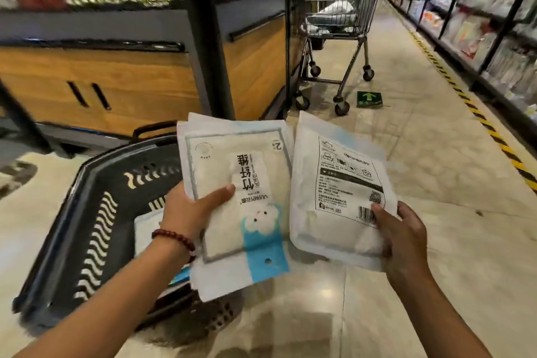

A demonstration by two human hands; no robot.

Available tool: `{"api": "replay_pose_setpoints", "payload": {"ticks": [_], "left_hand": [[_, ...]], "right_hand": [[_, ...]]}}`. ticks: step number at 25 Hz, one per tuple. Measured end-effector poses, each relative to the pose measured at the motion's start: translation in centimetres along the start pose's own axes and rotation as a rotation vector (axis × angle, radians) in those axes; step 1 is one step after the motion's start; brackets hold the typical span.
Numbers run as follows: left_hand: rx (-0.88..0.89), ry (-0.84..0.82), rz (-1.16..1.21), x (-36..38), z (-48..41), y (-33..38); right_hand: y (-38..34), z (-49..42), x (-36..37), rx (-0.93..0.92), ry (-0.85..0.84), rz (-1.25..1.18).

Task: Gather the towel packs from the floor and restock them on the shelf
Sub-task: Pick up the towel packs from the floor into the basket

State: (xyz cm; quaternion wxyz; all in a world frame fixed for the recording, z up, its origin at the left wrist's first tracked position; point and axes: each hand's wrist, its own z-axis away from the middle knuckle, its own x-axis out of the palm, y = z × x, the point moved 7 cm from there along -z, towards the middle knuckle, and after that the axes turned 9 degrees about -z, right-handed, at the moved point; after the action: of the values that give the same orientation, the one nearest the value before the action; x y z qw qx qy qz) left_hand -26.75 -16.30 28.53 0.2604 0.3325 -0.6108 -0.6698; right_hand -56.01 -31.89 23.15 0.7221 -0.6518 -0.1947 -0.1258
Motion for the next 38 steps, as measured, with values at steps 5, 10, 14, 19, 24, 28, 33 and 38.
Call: {"api": "replay_pose_setpoints", "payload": {"ticks": [5, 10, 14, 19, 24, 28, 33, 38], "left_hand": [[-0.022, 0.18, -0.02, -10.6, -1.9, 1.0], [-0.053, 0.377, -0.092, -19.2, -6.4, -2.2], [-0.158, 0.443, -0.108, -22.5, -9.7, -6.3], [-0.342, 0.381, -0.068, -21.4, -13.9, -13.2], [-0.538, 0.283, -0.037, -19.0, -17.4, -20.4], [-0.626, 0.23, -0.177, -18.4, -19.3, -24.4], [-0.721, 0.209, -0.28, -18.3, -19.4, -28.1], [-0.64, 0.239, -0.681, -18.6, -19.3, -26.4]], "right_hand": [[1.0, -0.3, 11.7, 0.025, -0.234, -0.007], [7.8, -0.9, 23.1, 0.1, -0.329, 0.006], [13.2, -0.7, 30.8, 0.167, -0.367, 0.016], [21.4, -0.5, 33.3, 0.343, -0.348, 0.057], [26.1, -3.3, 31.7, 0.401, -0.268, 0.145], [29.0, -4.9, 30.9, 0.426, -0.274, 0.233], [30.0, -4.9, 30.2, 0.394, -0.36, 0.308], [30.2, -5.2, 29.8, 0.446, -0.279, 0.264]]}}
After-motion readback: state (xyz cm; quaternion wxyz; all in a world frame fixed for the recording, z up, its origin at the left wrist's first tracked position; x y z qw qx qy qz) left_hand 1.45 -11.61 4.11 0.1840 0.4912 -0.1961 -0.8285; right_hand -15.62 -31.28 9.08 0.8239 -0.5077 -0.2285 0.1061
